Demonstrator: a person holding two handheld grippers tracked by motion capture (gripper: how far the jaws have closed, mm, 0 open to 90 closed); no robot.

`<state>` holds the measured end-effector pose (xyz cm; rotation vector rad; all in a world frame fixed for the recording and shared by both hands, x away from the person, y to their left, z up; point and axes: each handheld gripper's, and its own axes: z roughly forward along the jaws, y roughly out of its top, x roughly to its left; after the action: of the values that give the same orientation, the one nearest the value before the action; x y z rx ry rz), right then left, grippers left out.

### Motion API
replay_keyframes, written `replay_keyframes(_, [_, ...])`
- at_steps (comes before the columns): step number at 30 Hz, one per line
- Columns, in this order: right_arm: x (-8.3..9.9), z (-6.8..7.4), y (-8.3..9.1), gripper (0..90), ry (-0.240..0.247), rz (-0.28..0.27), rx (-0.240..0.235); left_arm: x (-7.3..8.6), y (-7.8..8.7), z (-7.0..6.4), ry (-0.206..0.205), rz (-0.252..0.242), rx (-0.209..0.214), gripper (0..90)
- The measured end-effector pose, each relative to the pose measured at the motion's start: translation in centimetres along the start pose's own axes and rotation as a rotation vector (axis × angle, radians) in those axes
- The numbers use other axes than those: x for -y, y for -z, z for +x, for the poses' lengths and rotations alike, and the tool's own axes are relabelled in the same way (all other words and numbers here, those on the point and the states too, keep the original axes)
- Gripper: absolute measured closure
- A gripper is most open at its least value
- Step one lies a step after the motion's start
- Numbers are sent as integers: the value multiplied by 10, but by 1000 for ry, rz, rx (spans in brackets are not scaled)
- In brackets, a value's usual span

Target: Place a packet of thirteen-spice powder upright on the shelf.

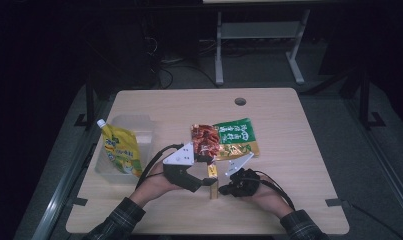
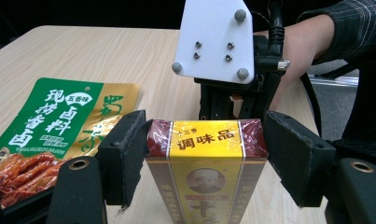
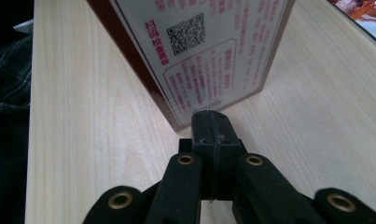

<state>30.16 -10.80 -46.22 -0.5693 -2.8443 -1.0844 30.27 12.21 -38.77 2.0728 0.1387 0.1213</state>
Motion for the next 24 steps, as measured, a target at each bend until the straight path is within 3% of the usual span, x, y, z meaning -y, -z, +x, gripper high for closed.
replay_keyframes(9, [1, 0, 0, 899, -9, -1, 2, -1, 3, -1, 12, -13, -14, 269])
replay_keyframes(19, [2, 1, 0, 899, -32, -6, -6, -3, 23, -2, 31, -32, -44, 268])
replay_keyframes(23, [3, -2, 1, 899, -12, -8, 1, 1, 35, -4, 49, -32, -79, 358])
replay_keyframes(24, [3, -1, 2, 899, -26, -4, -4, 4, 37, -5, 63, -34, -95, 428])
